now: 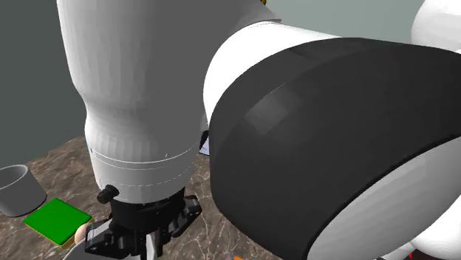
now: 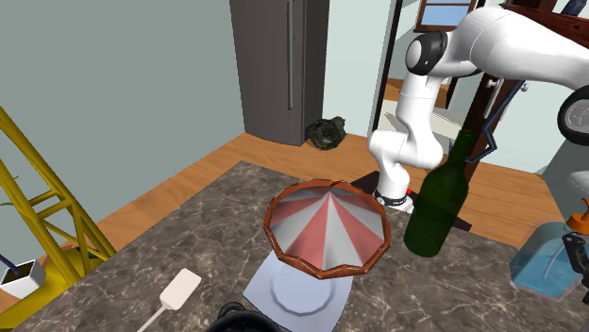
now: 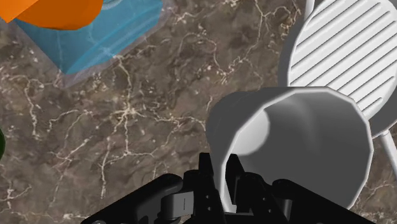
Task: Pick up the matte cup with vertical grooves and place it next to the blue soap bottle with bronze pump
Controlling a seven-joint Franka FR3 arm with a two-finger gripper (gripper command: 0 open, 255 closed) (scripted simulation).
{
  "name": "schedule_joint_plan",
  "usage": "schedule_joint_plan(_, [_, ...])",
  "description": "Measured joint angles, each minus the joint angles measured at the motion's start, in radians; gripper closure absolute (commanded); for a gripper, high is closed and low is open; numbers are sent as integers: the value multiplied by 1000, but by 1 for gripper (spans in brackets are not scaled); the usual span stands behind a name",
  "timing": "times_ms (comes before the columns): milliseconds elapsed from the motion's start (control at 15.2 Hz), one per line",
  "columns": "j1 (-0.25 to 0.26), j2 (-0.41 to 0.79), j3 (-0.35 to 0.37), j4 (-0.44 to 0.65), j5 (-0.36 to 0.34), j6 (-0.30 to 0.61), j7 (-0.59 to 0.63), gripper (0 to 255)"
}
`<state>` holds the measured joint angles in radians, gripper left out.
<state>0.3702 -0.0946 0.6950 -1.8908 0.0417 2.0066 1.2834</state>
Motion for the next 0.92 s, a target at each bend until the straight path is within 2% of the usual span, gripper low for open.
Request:
schedule_joint_plan(660, [2, 18, 7, -114, -12, 128, 9, 255])
schedule_joint_plan(924, [2, 22, 8, -121, -15, 139, 11, 255])
